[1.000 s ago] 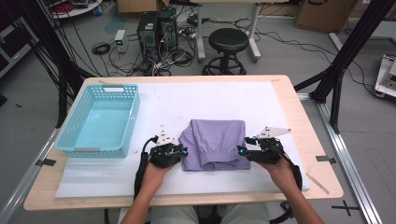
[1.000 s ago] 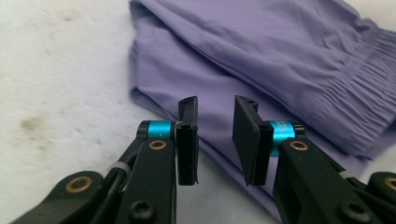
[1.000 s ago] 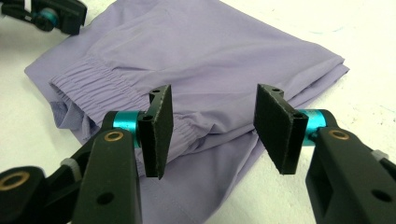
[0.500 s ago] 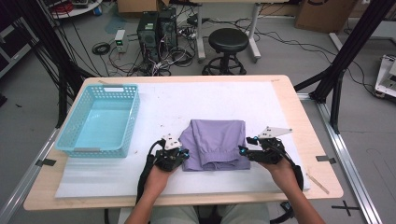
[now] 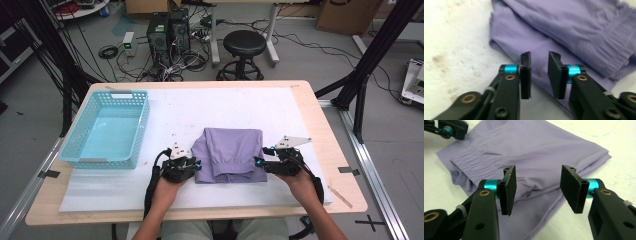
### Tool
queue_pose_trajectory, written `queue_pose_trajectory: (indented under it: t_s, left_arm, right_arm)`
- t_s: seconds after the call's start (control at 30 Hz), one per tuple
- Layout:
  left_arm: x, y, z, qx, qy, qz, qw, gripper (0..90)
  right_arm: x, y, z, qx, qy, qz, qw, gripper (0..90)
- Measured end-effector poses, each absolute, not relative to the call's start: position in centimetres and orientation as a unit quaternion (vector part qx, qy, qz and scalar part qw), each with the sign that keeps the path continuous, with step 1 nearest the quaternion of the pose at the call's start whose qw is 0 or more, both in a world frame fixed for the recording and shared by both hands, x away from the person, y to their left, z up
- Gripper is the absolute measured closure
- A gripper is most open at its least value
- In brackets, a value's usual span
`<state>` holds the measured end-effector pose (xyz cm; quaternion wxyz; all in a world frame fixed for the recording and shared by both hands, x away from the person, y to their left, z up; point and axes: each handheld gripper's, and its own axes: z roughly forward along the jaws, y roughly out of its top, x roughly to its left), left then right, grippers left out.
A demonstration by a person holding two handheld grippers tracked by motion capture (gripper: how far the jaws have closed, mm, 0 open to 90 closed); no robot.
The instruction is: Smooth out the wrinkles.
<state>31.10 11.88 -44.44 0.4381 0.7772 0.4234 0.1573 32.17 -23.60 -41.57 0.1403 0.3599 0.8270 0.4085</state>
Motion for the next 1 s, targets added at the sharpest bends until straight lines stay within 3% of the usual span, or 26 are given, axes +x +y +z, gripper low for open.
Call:
queue_pose_trajectory:
  t_s: [0.13, 0.2, 0.37, 0.5, 0.77, 0.93, 1.0]
  left_arm:
    - [31.9, 12.2, -44.0, 0.758, 0.432, 0.157, 0.462, 60.5]
    - [32.9, 12.1, -43.6, 0.749, 0.433, 0.163, 0.473, 60.7]
    - [35.1, 11.4, -43.5, 0.750, 0.432, 0.166, 0.472, 64.4]
    - [37.5, 10.8, -44.3, 0.757, 0.466, 0.164, 0.428, 68.8]
    - [37.8, 10.6, -44.9, 0.763, 0.480, 0.169, 0.399, 73.4]
    - [37.3, 10.8, -44.0, 0.739, 0.475, 0.183, 0.441, 68.2]
    - [37.0, 10.1, -43.3, 0.735, 0.450, 0.173, 0.477, 67.9]
  right_arm:
    - [32.2, -22.6, -41.5, 0.347, 0.831, 0.413, 0.136, 47.7]
    - [32.5, -21.2, -41.8, 0.330, 0.840, 0.410, 0.129, 54.3]
    - [32.9, -19.9, -43.1, 0.310, 0.869, 0.369, 0.112, 55.9]
    - [32.9, -20.0, -43.7, 0.306, 0.875, 0.361, 0.102, 57.1]
    - [32.5, -20.6, -43.6, 0.290, 0.883, 0.362, 0.072, 56.8]
    - [32.4, -21.2, -43.0, 0.296, 0.869, 0.388, 0.076, 52.2]
    - [32.5, -22.0, -41.9, 0.318, 0.840, 0.429, 0.102, 52.0]
